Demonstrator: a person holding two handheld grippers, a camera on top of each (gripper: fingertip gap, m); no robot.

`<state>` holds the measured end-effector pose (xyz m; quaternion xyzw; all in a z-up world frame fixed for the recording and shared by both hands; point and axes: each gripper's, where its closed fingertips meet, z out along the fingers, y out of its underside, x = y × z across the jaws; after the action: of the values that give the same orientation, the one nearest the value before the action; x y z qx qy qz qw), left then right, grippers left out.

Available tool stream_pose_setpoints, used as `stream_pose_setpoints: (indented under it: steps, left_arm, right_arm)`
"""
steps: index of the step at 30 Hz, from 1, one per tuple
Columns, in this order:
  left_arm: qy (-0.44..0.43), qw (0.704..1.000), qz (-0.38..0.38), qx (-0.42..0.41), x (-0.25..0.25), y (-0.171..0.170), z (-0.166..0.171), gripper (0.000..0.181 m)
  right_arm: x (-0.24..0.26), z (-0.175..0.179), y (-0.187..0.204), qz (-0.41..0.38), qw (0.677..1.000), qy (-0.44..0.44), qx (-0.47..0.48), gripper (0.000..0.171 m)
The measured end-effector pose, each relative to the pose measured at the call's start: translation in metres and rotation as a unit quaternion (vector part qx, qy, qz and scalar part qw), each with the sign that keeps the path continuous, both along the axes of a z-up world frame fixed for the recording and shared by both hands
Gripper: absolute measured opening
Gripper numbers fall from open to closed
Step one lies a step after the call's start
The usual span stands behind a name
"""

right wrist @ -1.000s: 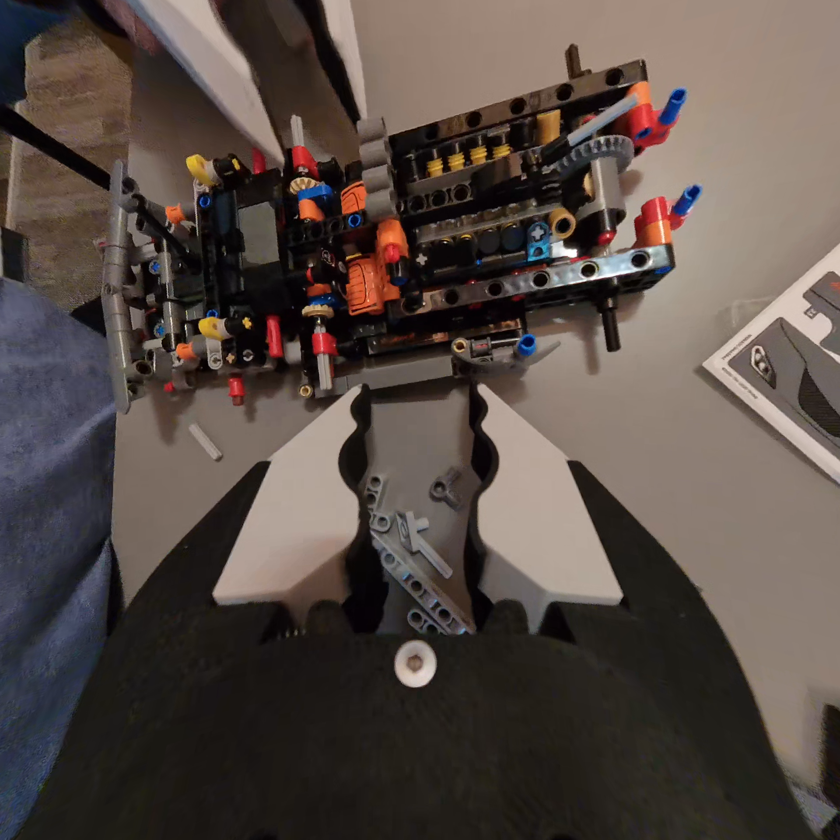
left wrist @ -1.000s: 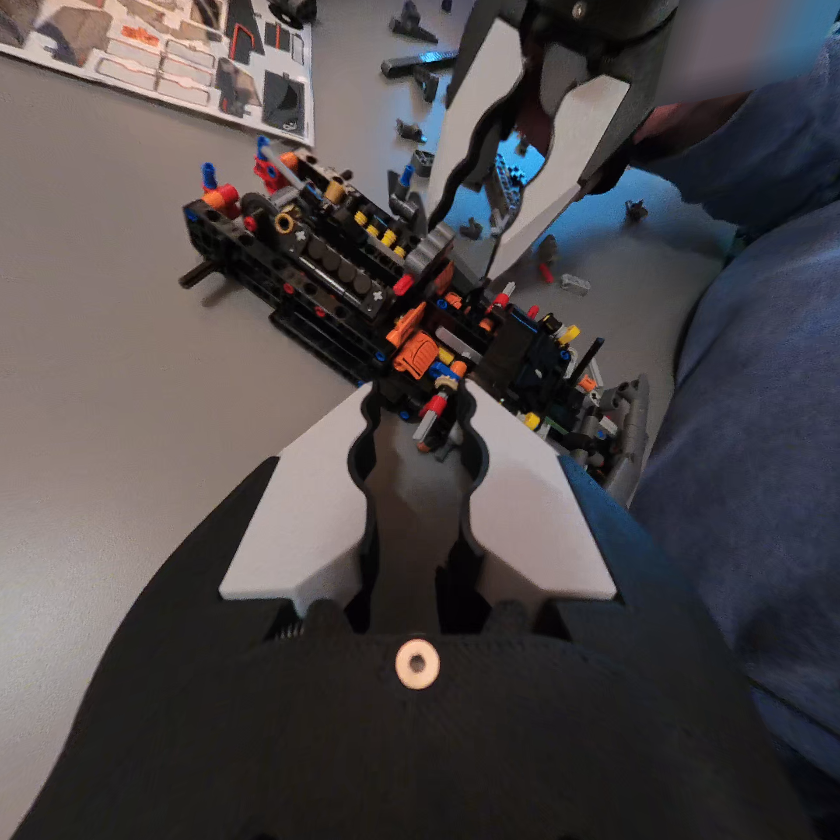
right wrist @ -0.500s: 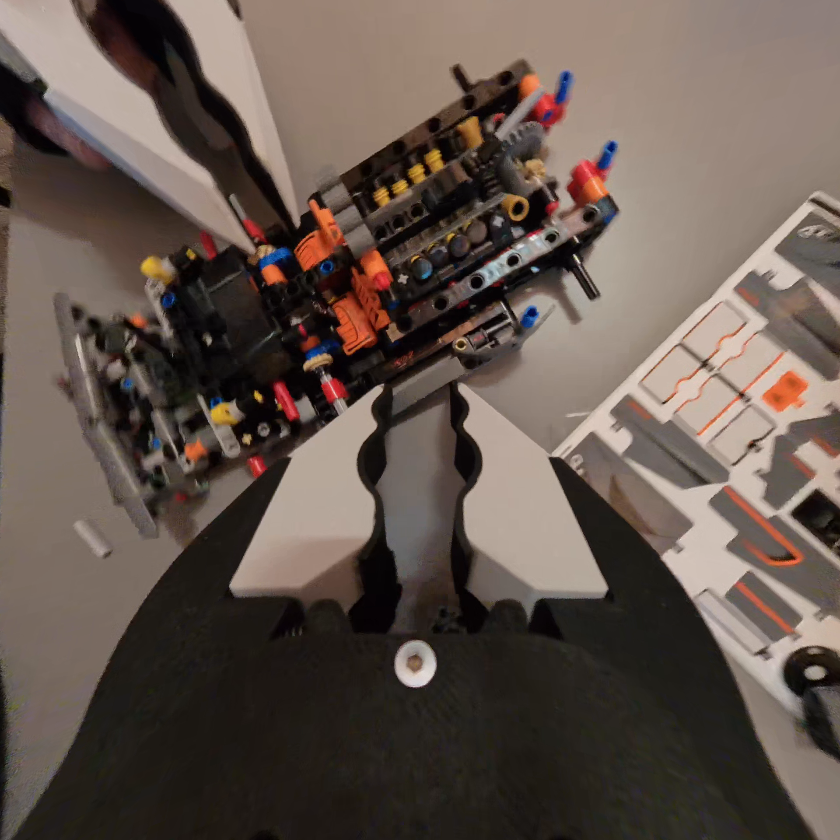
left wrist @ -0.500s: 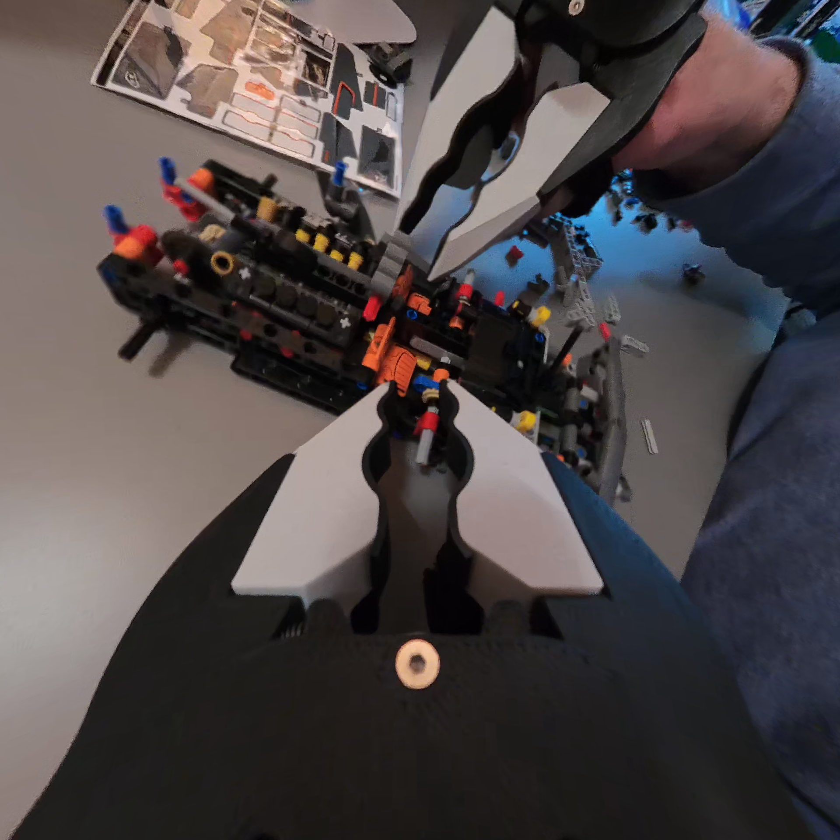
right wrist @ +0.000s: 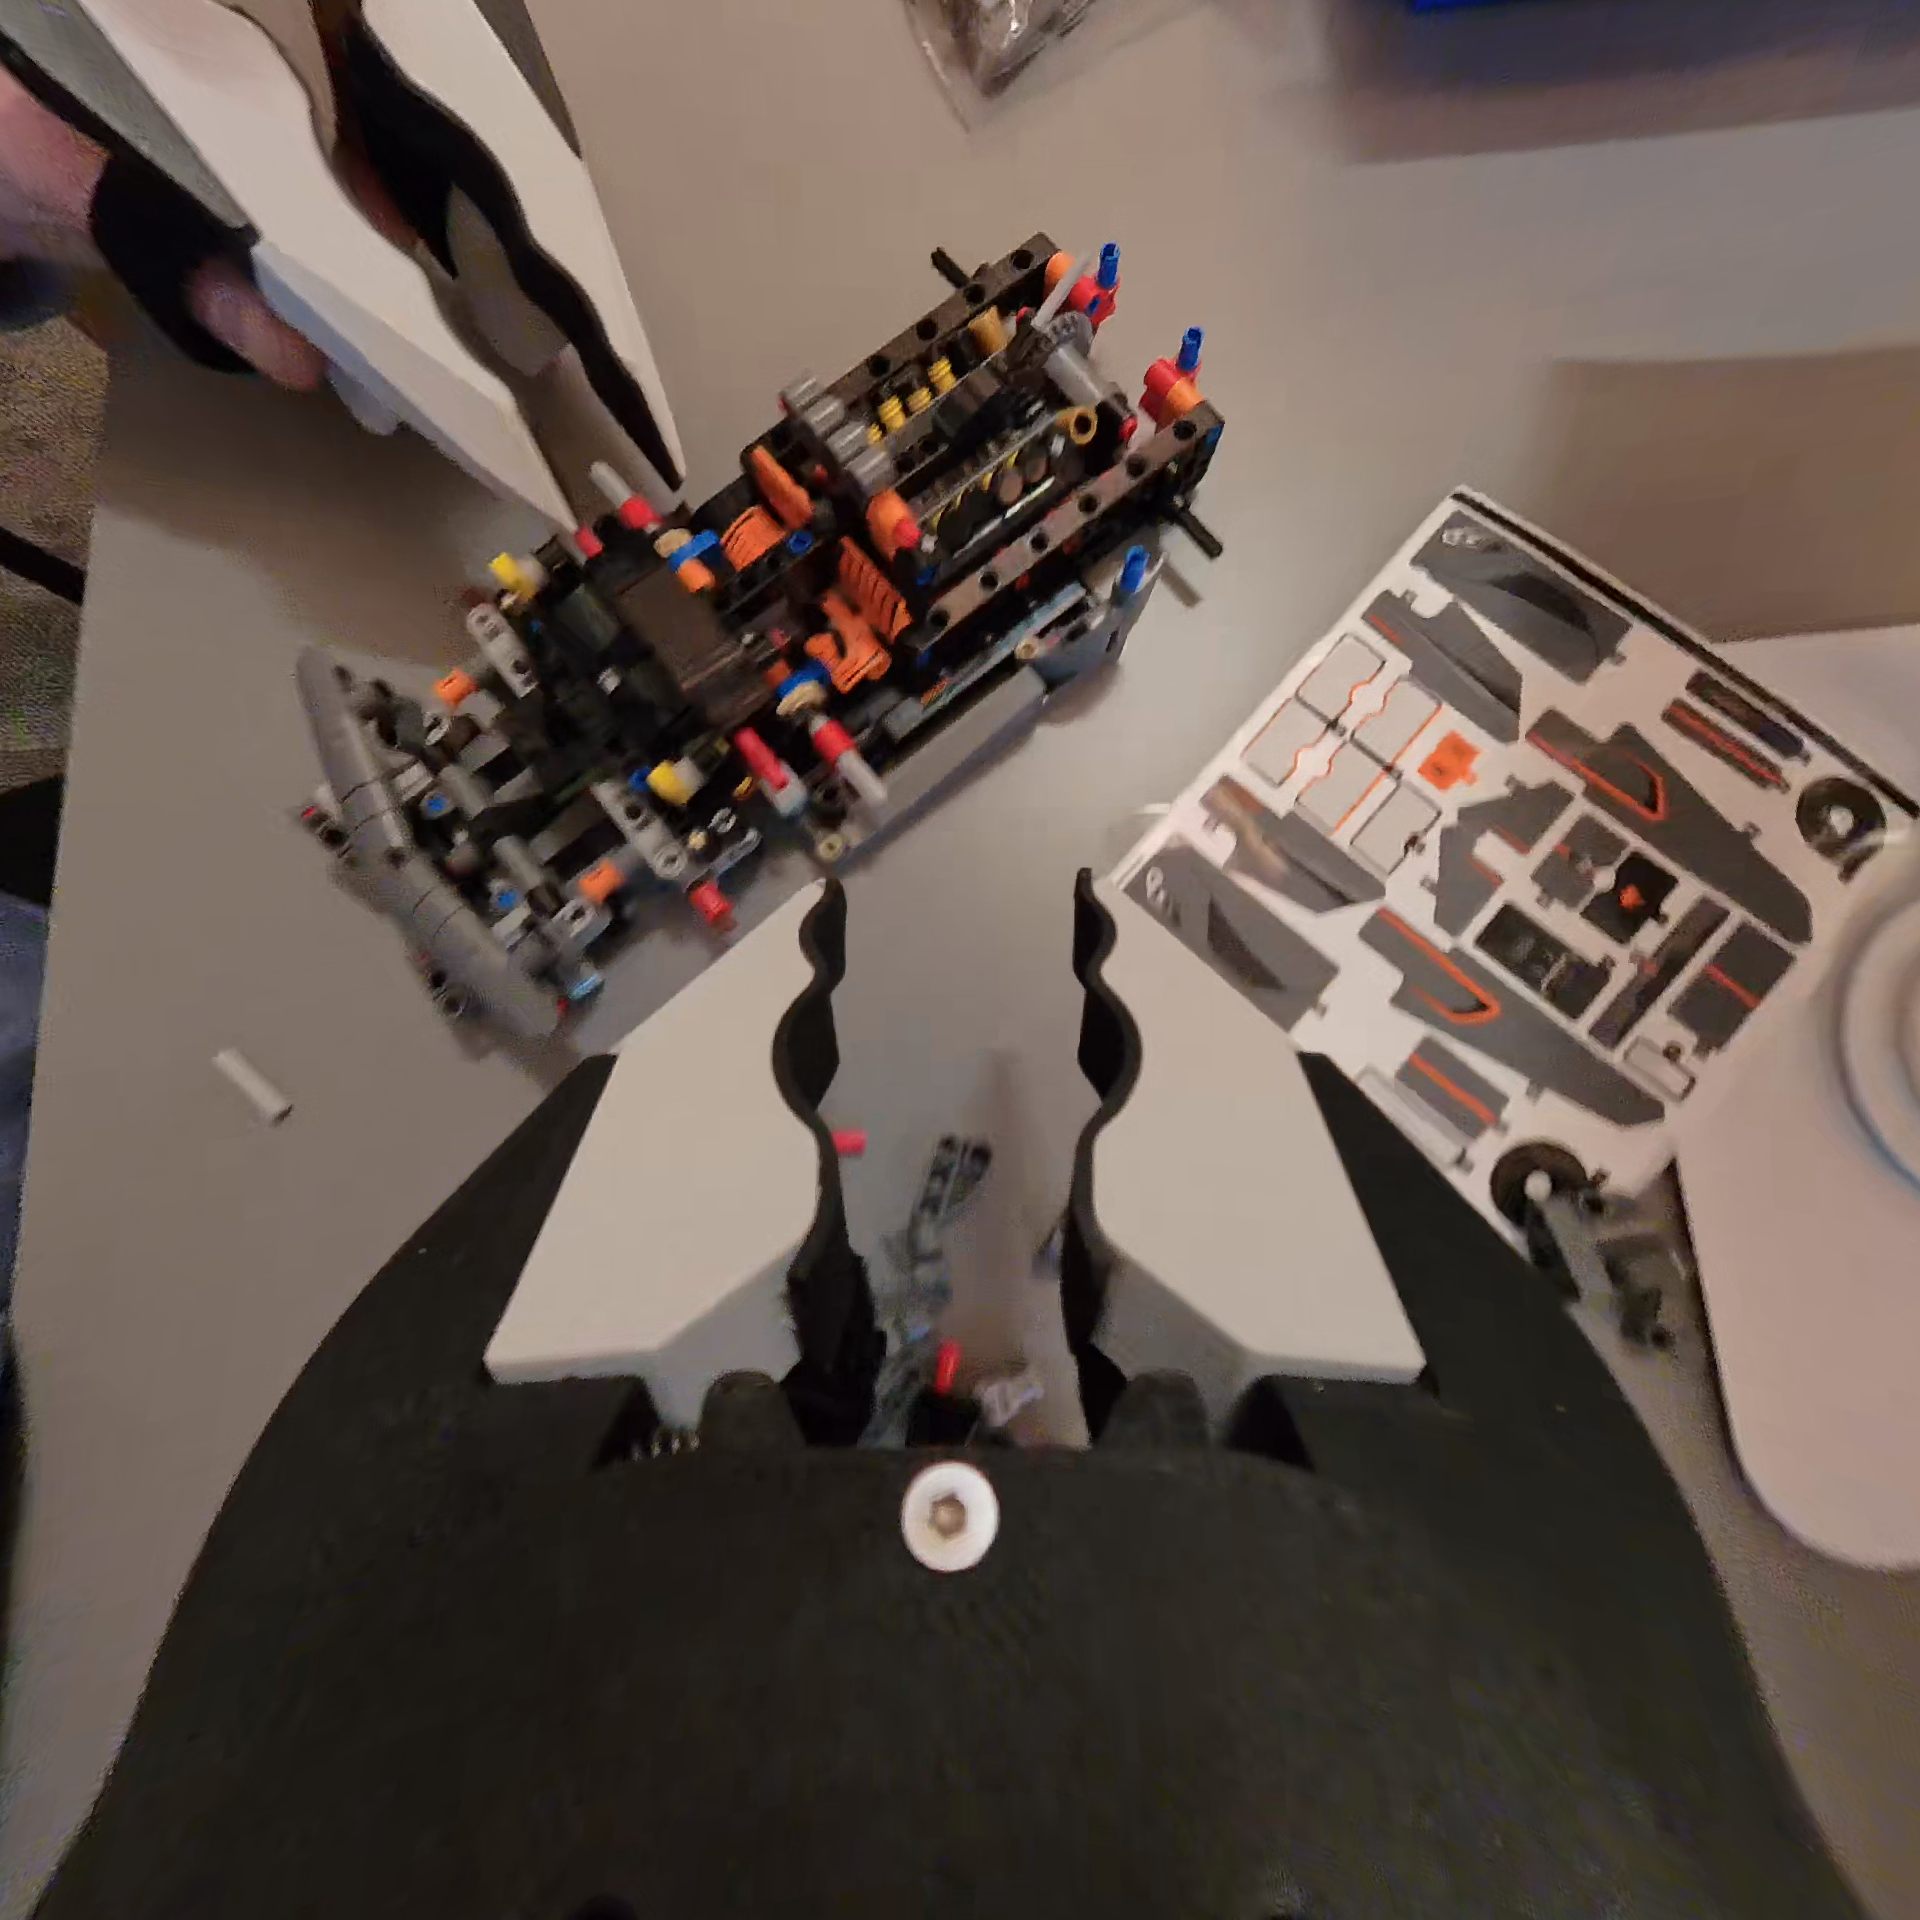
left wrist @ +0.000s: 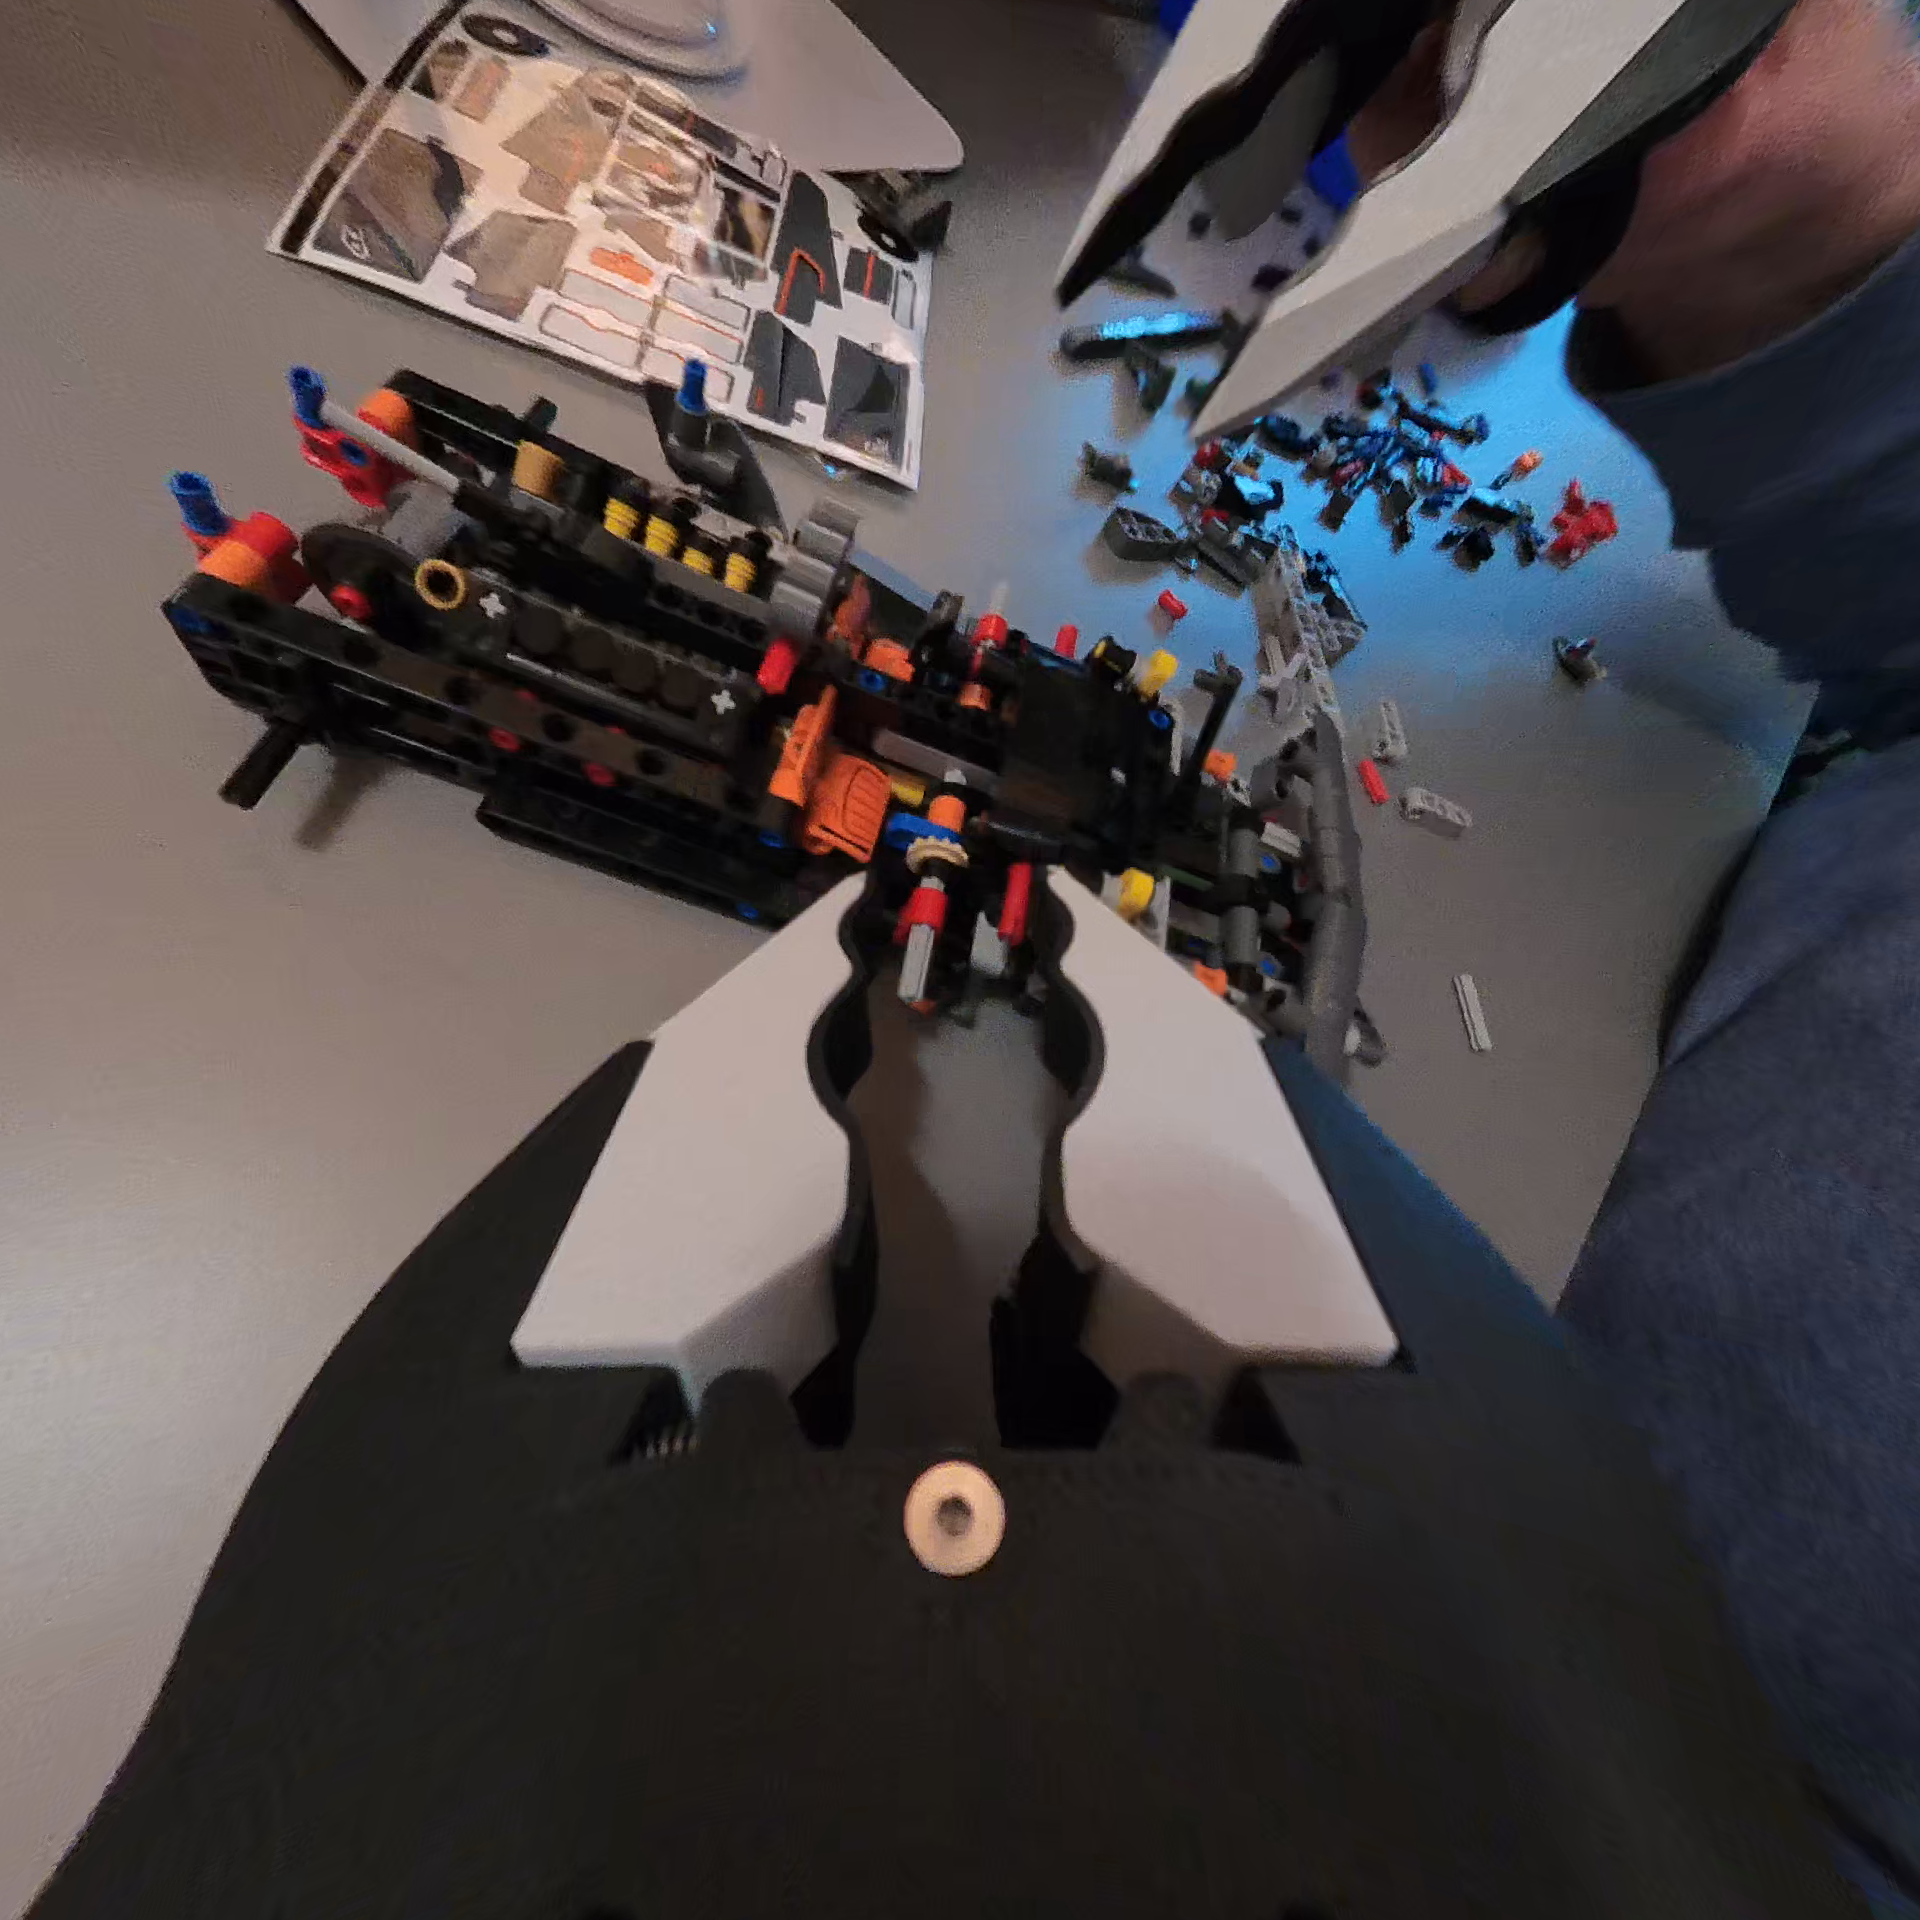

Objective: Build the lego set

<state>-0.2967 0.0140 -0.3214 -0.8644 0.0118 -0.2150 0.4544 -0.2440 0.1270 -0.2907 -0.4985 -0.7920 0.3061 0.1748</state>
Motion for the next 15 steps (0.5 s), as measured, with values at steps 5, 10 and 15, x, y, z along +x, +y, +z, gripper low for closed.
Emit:
stream_pose_setpoints:
  steps: [5, 10, 15]
  left_arm:
    - [0.006, 1.000, 0.003, -0.006, 0.005, -0.005, -0.002, 0.030]
    - [0.016, 0.999, 0.035, 0.029, -0.004, -0.009, 0.019, 0.033]
    - [0.064, 0.996, 0.034, 0.043, 0.003, -0.011, 0.037, 0.036]
  right_arm:
    - [0.047, 0.013, 0.000, -0.007, 1.000, 0.015, 0.010, 0.044]
    - [0.089, 0.038, 0.006, -0.029, 0.998, 0.053, 0.015, 0.050]
    - [0.124, 0.056, 0.010, -0.049, 0.995, 0.082, 0.024, 0.052]
